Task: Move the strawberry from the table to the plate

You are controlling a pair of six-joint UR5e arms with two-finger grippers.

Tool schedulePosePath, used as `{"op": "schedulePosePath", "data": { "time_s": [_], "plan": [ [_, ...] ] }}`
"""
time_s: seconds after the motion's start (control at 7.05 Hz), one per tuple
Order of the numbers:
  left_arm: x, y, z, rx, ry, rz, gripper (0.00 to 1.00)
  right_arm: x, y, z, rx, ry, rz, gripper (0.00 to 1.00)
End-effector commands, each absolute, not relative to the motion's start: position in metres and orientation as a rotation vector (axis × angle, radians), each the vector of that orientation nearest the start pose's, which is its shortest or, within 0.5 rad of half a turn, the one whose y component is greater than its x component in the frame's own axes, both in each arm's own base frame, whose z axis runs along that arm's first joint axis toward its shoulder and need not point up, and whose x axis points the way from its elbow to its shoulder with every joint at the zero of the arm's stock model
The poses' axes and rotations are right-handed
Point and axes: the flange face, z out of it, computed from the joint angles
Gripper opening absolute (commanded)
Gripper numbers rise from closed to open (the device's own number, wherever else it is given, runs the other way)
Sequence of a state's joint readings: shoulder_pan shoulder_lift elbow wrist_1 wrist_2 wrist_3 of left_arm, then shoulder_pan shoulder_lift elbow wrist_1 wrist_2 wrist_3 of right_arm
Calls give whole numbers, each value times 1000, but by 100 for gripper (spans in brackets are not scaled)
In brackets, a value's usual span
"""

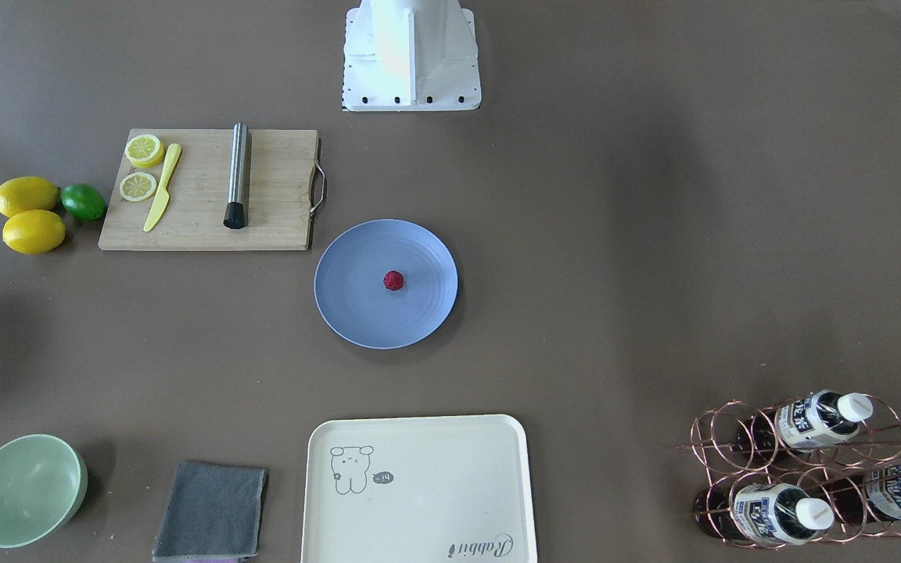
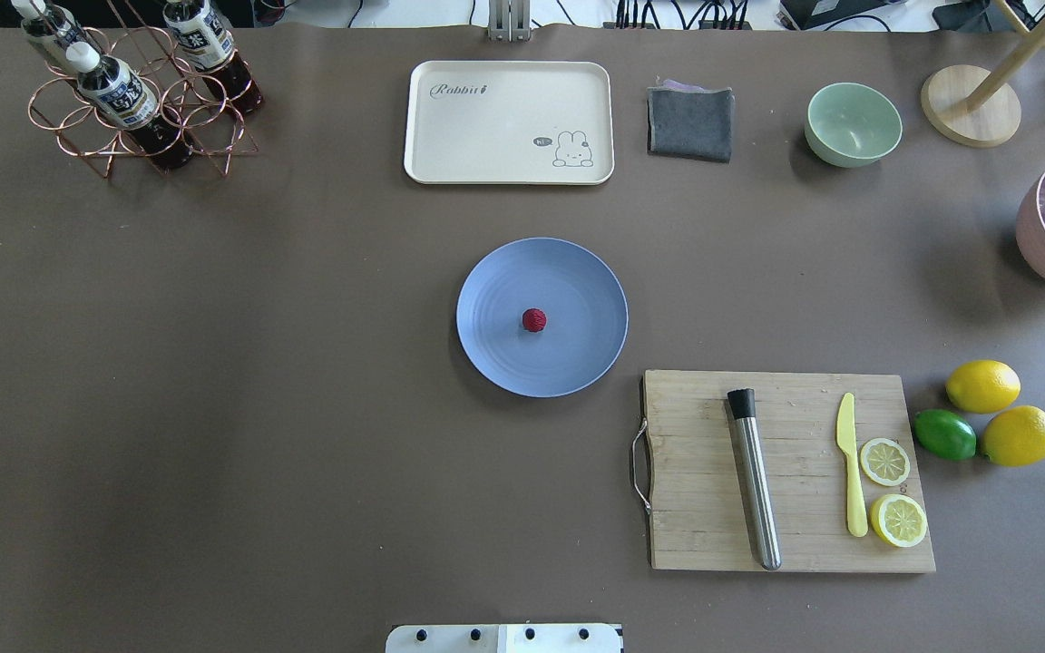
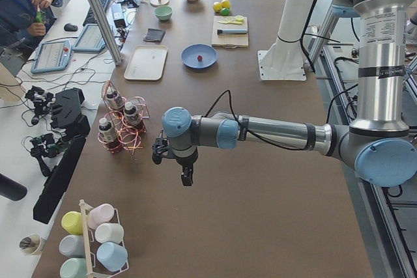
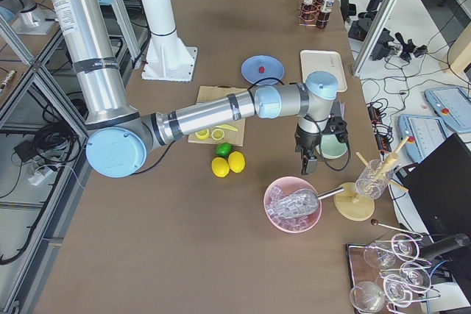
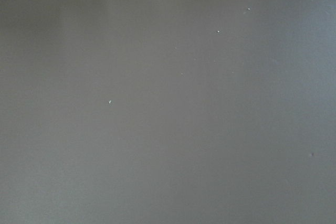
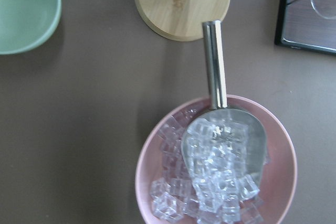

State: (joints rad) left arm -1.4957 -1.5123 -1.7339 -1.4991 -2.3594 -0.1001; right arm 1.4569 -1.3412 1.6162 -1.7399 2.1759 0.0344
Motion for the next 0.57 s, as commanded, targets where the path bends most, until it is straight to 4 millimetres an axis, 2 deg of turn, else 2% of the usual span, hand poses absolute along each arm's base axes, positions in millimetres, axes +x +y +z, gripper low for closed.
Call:
{"op": "schedulePosePath", "data": {
  "time_s": [0.0, 0.28, 0.43],
  "plan": [
    [-53, -470, 611, -31, 787, -69, 100, 58, -550, 604, 8, -608, -101, 100],
    [-67, -468, 612, -22, 782, -99, 100, 67, -515, 645, -63, -606, -58, 100],
    [-72, -464, 617, -26, 781, -113, 100, 69, -510, 652, -75, -608, -50, 100]
  ]
}}
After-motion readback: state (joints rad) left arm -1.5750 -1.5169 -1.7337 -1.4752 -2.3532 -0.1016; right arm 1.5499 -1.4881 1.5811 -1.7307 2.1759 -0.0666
